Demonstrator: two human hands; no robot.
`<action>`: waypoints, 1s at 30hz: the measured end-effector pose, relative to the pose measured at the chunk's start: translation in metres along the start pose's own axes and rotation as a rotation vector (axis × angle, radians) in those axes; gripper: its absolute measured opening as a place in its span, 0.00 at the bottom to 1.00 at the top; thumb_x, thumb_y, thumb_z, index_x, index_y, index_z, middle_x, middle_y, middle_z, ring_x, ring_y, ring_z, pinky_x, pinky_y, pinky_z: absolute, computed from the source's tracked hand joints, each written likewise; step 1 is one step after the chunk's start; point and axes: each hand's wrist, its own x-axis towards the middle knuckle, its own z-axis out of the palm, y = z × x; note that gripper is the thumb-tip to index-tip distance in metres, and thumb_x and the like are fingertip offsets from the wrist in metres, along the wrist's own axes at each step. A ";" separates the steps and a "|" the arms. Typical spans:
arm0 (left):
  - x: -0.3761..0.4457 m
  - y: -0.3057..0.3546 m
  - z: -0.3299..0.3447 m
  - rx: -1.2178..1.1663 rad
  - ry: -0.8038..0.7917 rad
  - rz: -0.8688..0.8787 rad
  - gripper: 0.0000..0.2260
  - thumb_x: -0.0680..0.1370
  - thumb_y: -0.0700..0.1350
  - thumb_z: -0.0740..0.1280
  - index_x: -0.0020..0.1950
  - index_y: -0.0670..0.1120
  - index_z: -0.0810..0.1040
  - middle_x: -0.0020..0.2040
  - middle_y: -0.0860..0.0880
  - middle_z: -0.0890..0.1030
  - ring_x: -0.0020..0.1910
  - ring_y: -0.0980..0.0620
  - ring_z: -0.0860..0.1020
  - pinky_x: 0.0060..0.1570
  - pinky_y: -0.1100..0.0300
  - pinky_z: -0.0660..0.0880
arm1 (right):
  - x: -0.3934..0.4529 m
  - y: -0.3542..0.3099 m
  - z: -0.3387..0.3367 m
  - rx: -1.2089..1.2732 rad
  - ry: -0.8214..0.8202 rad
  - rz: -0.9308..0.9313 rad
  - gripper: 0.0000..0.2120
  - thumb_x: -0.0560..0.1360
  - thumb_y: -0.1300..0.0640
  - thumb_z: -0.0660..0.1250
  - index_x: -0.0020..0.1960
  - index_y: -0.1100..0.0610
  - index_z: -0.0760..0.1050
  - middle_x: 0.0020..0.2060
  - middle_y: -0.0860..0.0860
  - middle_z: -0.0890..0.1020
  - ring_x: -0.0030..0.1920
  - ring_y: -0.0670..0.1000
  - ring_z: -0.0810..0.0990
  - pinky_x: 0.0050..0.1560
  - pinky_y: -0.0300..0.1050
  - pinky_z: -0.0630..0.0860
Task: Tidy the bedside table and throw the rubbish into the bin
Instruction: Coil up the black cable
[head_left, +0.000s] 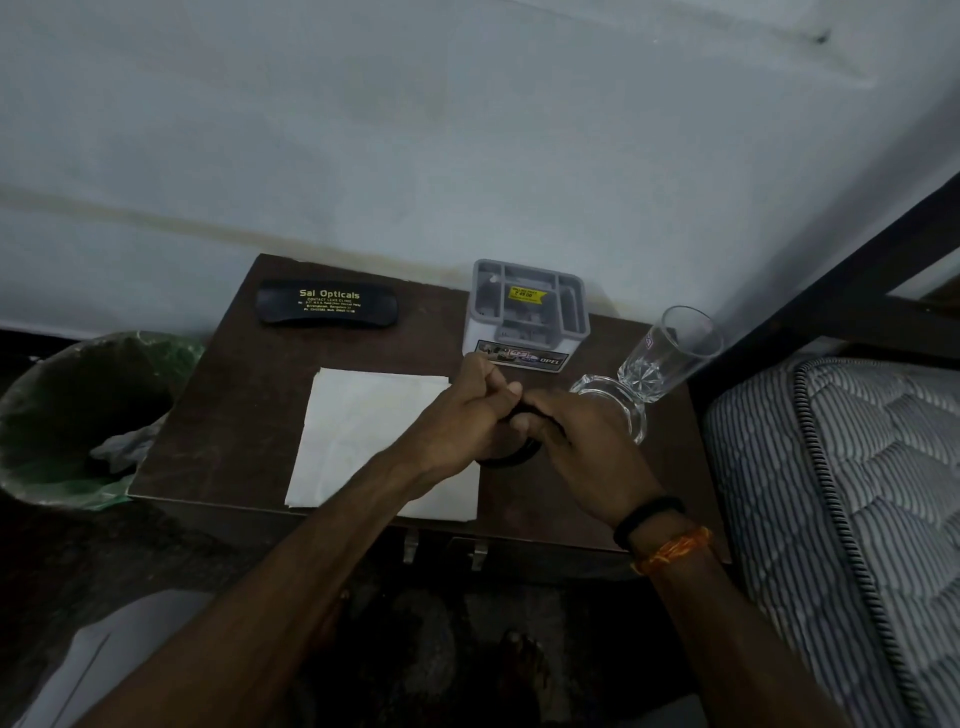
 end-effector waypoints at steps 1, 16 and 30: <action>0.000 0.000 0.000 -0.047 -0.011 0.024 0.07 0.83 0.46 0.61 0.47 0.45 0.67 0.32 0.48 0.72 0.27 0.57 0.69 0.30 0.61 0.67 | 0.000 0.002 0.000 -0.013 0.031 0.003 0.08 0.80 0.58 0.62 0.53 0.56 0.80 0.44 0.50 0.82 0.45 0.47 0.79 0.45 0.40 0.73; 0.000 -0.008 0.001 0.188 0.208 0.387 0.15 0.75 0.41 0.73 0.62 0.49 0.82 0.57 0.53 0.84 0.58 0.57 0.81 0.59 0.57 0.79 | 0.000 0.013 -0.006 0.123 0.248 0.220 0.11 0.81 0.56 0.61 0.47 0.55 0.81 0.34 0.44 0.80 0.33 0.37 0.78 0.40 0.36 0.71; -0.002 -0.006 -0.002 -0.049 0.078 0.297 0.13 0.74 0.31 0.70 0.57 0.39 0.83 0.37 0.52 0.86 0.37 0.45 0.84 0.44 0.58 0.81 | -0.002 0.026 -0.024 -0.464 0.070 0.062 0.11 0.78 0.54 0.59 0.50 0.52 0.80 0.45 0.51 0.81 0.48 0.55 0.78 0.49 0.49 0.72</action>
